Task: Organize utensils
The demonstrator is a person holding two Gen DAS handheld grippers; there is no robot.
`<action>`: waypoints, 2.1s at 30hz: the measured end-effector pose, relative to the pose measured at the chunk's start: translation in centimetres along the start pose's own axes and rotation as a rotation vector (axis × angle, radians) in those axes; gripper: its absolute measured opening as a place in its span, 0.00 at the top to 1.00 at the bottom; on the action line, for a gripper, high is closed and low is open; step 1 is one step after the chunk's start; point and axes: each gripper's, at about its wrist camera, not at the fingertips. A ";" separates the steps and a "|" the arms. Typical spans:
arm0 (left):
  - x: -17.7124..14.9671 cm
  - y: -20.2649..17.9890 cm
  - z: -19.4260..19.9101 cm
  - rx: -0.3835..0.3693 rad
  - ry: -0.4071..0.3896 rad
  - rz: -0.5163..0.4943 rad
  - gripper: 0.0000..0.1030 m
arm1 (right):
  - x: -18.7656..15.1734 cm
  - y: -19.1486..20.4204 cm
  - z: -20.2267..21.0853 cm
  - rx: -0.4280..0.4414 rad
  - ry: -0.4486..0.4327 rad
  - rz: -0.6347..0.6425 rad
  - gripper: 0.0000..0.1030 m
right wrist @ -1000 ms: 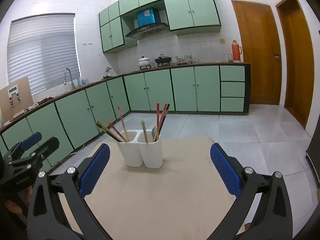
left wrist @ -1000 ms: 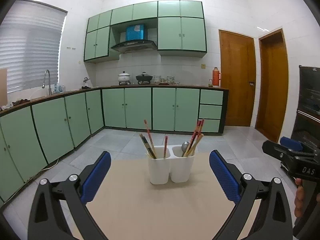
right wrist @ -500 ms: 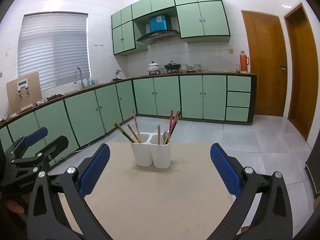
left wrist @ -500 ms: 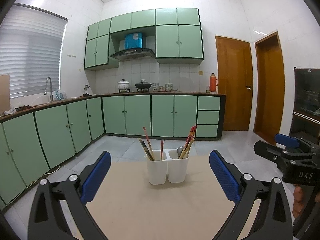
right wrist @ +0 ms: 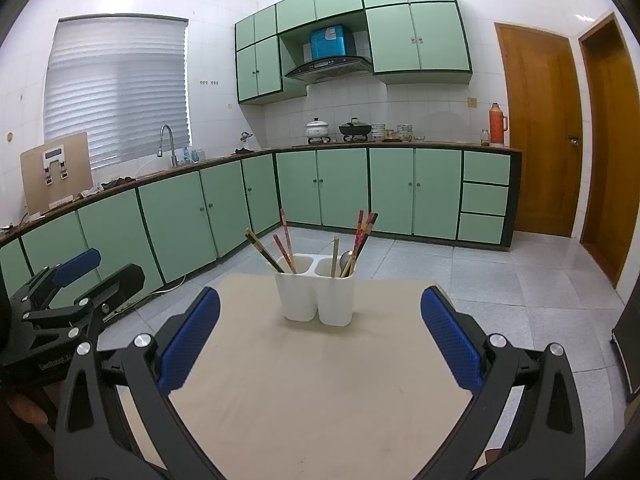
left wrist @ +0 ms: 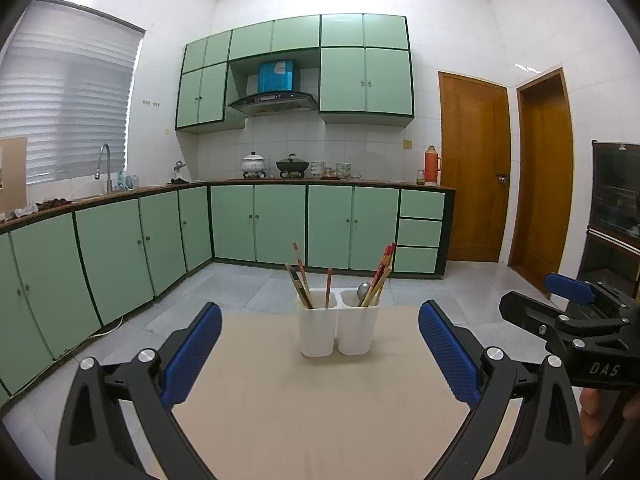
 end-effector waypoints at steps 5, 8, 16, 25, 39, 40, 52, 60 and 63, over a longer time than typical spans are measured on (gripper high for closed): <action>-0.1 0.1 0.1 0.001 0.002 0.005 0.06 | -0.1 0.1 -0.2 0.000 0.008 0.003 0.05; -0.1 0.1 0.3 0.003 0.002 0.010 0.06 | -0.1 0.2 -0.4 0.001 0.011 0.004 0.05; -0.1 0.4 0.4 0.007 0.002 0.019 0.06 | 0.0 0.7 -0.6 0.003 0.014 0.017 0.05; -0.2 0.5 0.5 0.008 0.000 0.021 0.06 | 0.0 1.0 -0.7 0.003 0.012 0.023 0.05; -0.2 0.7 0.6 0.010 -0.002 0.021 0.06 | 0.1 1.3 -0.7 0.005 0.009 0.028 0.05; -0.2 0.7 0.6 0.010 -0.002 0.021 0.06 | 0.1 1.4 -0.7 0.005 0.009 0.028 0.05; -0.2 0.8 0.6 0.010 -0.003 0.021 0.06 | 0.4 1.6 -0.7 0.007 0.008 0.031 0.05; -0.2 0.8 0.7 0.011 -0.003 0.020 0.06 | 0.3 1.6 -0.6 0.007 0.008 0.031 0.05; -0.2 0.8 0.7 0.011 -0.003 0.020 0.06 | 0.3 1.6 -0.7 0.008 0.008 0.031 0.05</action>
Point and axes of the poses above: each gripper's, at about its wrist camera, not at the fingertips, and z roughly against the way its jaws point, y to its left, x to its top, and after that the axes turned 8 degrees about -y, right-handed
